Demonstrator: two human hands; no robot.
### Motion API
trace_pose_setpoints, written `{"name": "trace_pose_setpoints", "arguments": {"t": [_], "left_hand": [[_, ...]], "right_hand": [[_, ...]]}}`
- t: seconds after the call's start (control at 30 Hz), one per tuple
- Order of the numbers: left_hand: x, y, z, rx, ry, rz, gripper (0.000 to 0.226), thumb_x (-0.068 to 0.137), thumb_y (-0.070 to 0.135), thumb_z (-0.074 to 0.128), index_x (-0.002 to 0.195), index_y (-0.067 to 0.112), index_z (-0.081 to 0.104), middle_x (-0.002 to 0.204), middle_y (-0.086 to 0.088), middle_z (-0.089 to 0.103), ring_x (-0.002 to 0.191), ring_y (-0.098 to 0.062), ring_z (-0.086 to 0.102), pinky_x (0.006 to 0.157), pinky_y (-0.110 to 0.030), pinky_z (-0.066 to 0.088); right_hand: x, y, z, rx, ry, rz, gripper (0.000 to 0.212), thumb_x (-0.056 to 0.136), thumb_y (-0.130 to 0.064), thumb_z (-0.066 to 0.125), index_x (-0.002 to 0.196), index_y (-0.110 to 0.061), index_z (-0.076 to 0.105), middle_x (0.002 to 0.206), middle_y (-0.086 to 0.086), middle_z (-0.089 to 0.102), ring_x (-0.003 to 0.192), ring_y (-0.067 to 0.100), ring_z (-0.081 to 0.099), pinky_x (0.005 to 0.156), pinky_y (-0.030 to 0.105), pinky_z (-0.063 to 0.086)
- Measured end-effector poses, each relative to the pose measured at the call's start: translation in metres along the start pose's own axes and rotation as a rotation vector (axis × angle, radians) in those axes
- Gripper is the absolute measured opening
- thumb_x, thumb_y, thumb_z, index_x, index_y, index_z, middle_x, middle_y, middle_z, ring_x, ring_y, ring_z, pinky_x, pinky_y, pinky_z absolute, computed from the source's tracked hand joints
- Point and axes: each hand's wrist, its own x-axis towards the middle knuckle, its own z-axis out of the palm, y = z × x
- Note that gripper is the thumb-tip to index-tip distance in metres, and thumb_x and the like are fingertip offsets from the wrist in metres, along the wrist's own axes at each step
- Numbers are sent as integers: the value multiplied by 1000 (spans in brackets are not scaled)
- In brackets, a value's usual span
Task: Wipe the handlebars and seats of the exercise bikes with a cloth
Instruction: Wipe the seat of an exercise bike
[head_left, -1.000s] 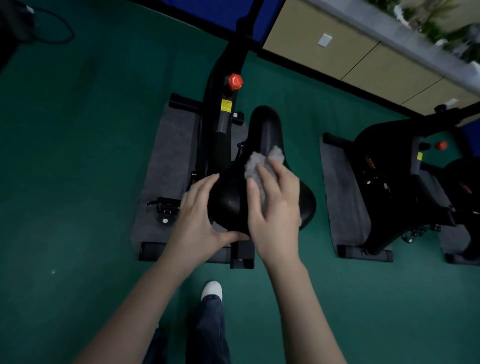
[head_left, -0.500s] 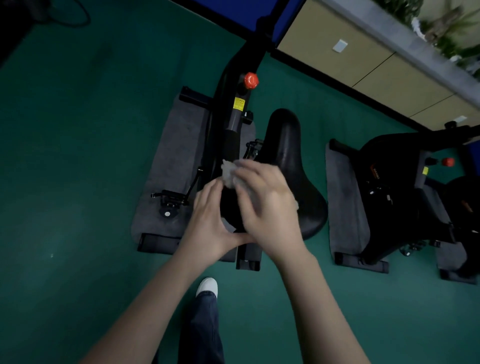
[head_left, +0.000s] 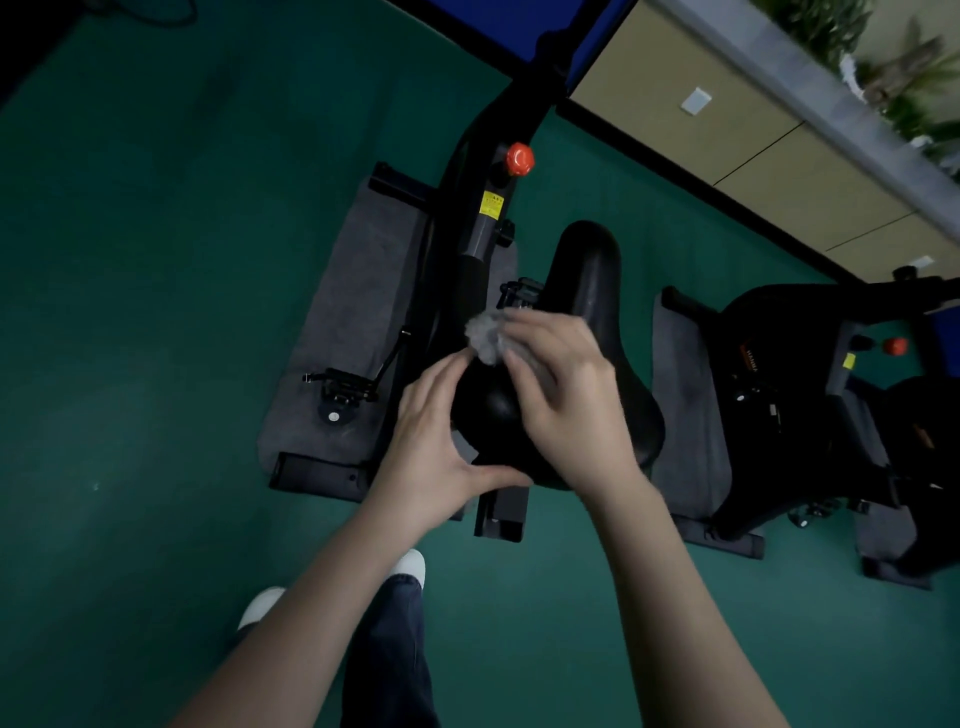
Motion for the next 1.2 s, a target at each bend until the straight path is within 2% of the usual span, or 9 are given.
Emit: {"name": "trace_pose_setpoints", "arguments": {"t": [0.07,0.17,0.3,0.43,0.5,0.67,0.8,1.03,1.2], "left_hand": [[-2,-1,2,-19,12,-13,118,44,58,80,145,26,28,132,41,19,127,17,16,100,3,11],[-6,-4,5,-49,29,-62,119,45,58,82,146,34,24,135,37,23,133,9,18,102,-5,16],[-13,-3,11,-86,83,-121,118,45,62,79,145,35,23,129,50,14,132,7,20,105,-13,21],[-20,-3,18,-117,135,-198,114,44,59,81,142,25,33,131,26,34,131,-5,29,111,-36,34],[-25,-3,25,-141,166,-249,111,44,62,80,140,26,37,130,21,39,130,-7,33,109,-39,36],[-42,5,49,-326,275,-404,84,41,71,78,115,66,39,132,24,44,123,-1,42,105,-30,37],[-51,22,79,-514,420,-366,57,57,59,81,109,44,62,121,19,61,117,0,52,107,-32,38],[-45,48,131,-848,790,-243,48,66,33,76,112,32,60,104,14,71,99,-4,64,87,-17,46],[-40,54,148,-939,970,-215,46,64,33,74,108,31,60,93,13,70,88,1,63,76,-10,46]], "right_hand": [[-18,2,-7,73,11,-35,21,93,-9,58,111,-6,68,122,3,63,119,16,53,103,28,41],[-42,9,-17,116,50,-13,25,94,-8,56,116,-9,66,127,1,59,124,13,49,105,25,38],[-27,6,-13,83,74,16,24,93,-6,57,115,-6,67,122,4,62,121,17,53,104,25,39],[5,-1,-8,71,-210,-191,20,92,-7,59,109,-4,69,118,4,64,115,17,54,101,24,40],[14,6,-13,118,-355,-294,18,92,-9,60,107,-5,70,116,3,65,115,16,55,101,22,40],[33,35,-34,291,-541,-396,22,92,-15,58,109,-7,70,120,3,63,119,15,54,105,31,40],[31,43,-36,341,-546,-481,21,91,-12,58,108,-8,70,122,1,62,120,15,54,105,31,40],[32,46,-40,313,-676,-773,19,89,-6,62,106,-5,71,122,4,62,120,18,53,104,27,38],[47,23,-26,46,-893,-1154,17,88,-8,65,103,-6,73,114,4,66,111,19,55,100,27,41]]}}
